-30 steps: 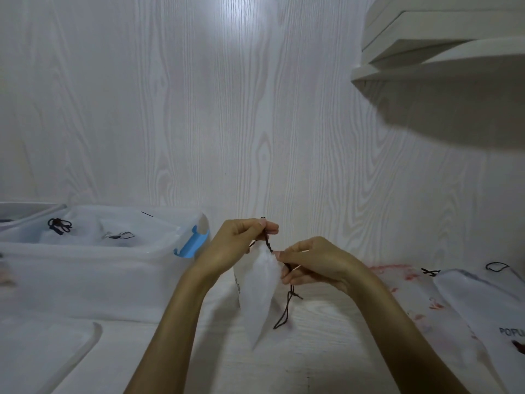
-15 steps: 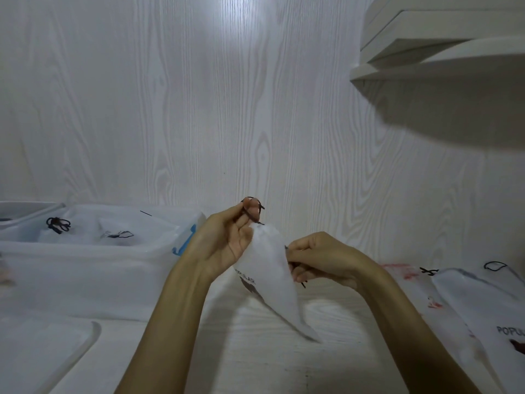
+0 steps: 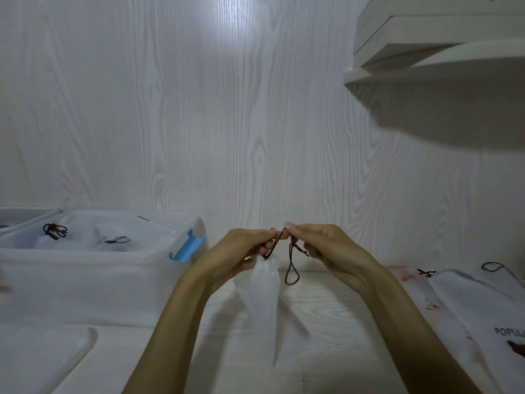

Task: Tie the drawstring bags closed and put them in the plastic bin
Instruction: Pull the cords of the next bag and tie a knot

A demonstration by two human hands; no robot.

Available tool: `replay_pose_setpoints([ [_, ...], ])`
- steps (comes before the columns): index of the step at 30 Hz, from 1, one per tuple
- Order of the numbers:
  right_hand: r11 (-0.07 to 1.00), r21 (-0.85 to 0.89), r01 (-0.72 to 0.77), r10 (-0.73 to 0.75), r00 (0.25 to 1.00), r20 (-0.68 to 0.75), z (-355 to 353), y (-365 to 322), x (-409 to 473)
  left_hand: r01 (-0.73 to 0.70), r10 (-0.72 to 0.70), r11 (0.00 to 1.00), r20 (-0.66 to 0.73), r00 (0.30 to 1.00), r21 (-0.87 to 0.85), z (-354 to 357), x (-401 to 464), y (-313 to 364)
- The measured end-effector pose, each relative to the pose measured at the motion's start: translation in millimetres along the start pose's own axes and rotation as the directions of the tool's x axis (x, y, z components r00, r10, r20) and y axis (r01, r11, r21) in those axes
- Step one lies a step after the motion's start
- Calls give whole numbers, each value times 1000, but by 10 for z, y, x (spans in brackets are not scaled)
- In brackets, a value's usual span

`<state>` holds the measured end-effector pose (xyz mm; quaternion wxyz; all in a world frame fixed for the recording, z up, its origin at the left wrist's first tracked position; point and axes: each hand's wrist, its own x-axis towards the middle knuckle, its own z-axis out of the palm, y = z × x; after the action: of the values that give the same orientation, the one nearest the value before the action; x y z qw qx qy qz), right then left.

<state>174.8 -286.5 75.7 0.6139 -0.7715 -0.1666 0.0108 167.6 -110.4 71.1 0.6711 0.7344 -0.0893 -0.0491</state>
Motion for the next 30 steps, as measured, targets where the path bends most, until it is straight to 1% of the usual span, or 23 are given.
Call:
replay_pose_setpoints([
  [2, 999, -5, 36, -36, 999, -30, 8, 13, 9, -2, 5, 995, 27, 1000, -102, -20, -10, 24],
  [3, 999, -17, 40, -41, 999, -23, 1, 11, 4, 2, 0, 995, 27, 1000, -103, -35, -12, 30],
  [6, 998, -43, 35, -33, 998, 49, -17, -1, -28, 30, -31, 997, 8, 999, 69, -53, 4, 19],
  [8, 999, -37, 36, -34, 997, 67, -9, -1, -35, 27, -33, 985, 32, 999, 168, -34, 12, 14],
  [9, 999, -27, 40, -38, 997, 66, 5, -3, -37, 21, -31, 983, 53, 998, 185, -20, 9, 16],
  [10, 999, -20, 46, -44, 997, 56, 17, -2, -32, 18, -30, 986, 70, 997, 166, -10, 14, 19],
  [12, 998, -25, 59, -58, 998, 28, 30, 2, -17, 29, -37, 997, 98, 995, 76, 5, 7, 35],
  [13, 997, -29, 67, -66, 998, 18, 31, 3, -12, 24, -31, 997, 107, 994, 70, 2, -7, 42],
  [14, 997, -30, 76, -75, 997, 10, 29, 8, -5, 7, -19, 992, 102, 995, 126, -7, -11, 43],
  [15, 996, -27, 85, -85, 996, 4, 32, 10, 0, -21, -1, 974, 99, 995, 227, -17, -18, 36],
  [16, 995, -22, 96, -96, 995, 0, 42, 4, -2, -57, 22, 943, 111, 994, 329, -21, -22, 25],
  [17, 994, -17, 106, -106, 994, -4, 61, -7, -9, -96, 49, 915, 128, 991, 392, -19, -29, 14],
  [21, 993, 7, 119, -119, 992, -33, 186, -42, -10, -172, 132, 896, 124, 983, 410, -28, -26, -13],
  [25, 992, 17, 126, -125, 991, -42, 283, -97, -46, -172, 117, 894, 156, 981, 414, -74, -55, 7],
  [27, 991, -54, 126, -130, 988, -86, 249, -115, -46, -170, 97, 913, 208, 973, 371, -108, -95, 18],
  [29, 955, -244, 167, -216, 957, -192, 147, -112, -35, -162, 72, 931, 272, 960, 326, -126, -139, 29],
  [30, 919, -340, 199, -269, 947, -174, 84, -97, -19, -157, 63, 938, 293, 954, 308, -143, -157, 26],
])
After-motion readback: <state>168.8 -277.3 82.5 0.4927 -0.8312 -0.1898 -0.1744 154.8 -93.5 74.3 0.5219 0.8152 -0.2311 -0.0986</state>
